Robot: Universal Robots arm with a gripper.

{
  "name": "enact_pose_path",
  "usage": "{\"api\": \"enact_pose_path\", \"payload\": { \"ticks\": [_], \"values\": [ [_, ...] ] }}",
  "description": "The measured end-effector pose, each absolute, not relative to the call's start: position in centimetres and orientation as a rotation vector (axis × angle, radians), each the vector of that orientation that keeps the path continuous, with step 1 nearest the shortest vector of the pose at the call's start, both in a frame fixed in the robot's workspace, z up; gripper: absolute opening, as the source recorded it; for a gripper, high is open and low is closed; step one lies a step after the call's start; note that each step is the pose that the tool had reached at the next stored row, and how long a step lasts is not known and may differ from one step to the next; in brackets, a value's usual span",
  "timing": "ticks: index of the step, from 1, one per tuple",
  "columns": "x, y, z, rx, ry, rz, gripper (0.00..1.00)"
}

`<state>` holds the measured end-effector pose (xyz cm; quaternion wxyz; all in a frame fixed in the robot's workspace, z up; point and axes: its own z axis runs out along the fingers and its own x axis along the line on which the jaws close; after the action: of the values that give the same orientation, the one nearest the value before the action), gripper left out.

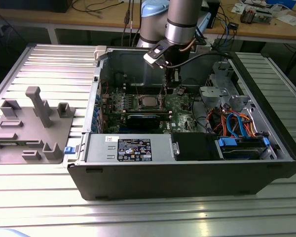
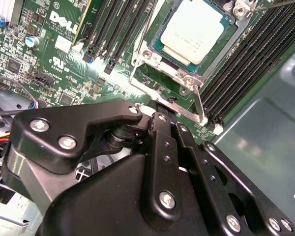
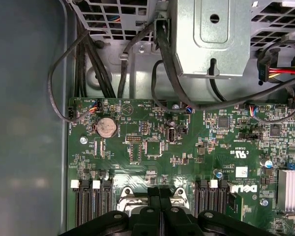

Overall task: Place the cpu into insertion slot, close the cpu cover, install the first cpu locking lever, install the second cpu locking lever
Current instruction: 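Close the cpu cover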

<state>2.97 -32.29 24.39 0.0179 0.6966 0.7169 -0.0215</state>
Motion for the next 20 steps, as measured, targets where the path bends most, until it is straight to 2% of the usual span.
{"api": "enact_pose_path", "payload": {
  "ticks": [20],
  "values": [
    [2.27,-32.29,24.39,2.164,2.227,-0.067,0.11]
  ]
}}
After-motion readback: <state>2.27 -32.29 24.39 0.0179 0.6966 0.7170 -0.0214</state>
